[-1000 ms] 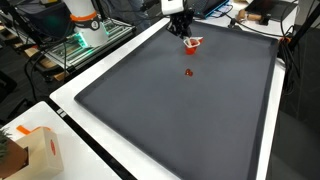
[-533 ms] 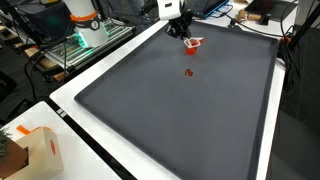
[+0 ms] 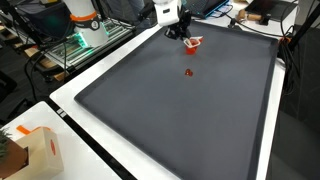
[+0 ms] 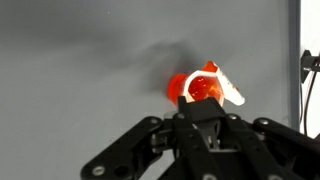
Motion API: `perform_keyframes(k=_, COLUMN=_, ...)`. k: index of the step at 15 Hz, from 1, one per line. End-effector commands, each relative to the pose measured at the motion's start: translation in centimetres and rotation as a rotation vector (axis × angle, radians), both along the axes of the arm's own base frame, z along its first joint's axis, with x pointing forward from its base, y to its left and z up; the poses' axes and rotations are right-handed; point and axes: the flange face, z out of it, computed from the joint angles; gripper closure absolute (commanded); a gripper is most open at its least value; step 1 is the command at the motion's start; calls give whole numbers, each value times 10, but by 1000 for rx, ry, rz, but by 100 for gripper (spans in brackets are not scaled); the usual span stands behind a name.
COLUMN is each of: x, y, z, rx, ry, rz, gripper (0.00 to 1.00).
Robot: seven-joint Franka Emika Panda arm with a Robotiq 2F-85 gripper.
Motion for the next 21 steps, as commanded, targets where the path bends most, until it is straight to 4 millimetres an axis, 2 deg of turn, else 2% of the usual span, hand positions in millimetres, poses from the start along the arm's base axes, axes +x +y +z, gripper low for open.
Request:
perform_keyframes(k=1, x=1, y=-6, z=-2, rx=59, ry=2, rz=19, gripper=94)
perform_keyframes(k=8, x=3, y=-11, z=0, rx=108, ry=10, rz=27, gripper=94)
perform_keyframes(k=21, x=9, y=-19, z=-19, rx=178, ry=0, rz=47, gripper=94)
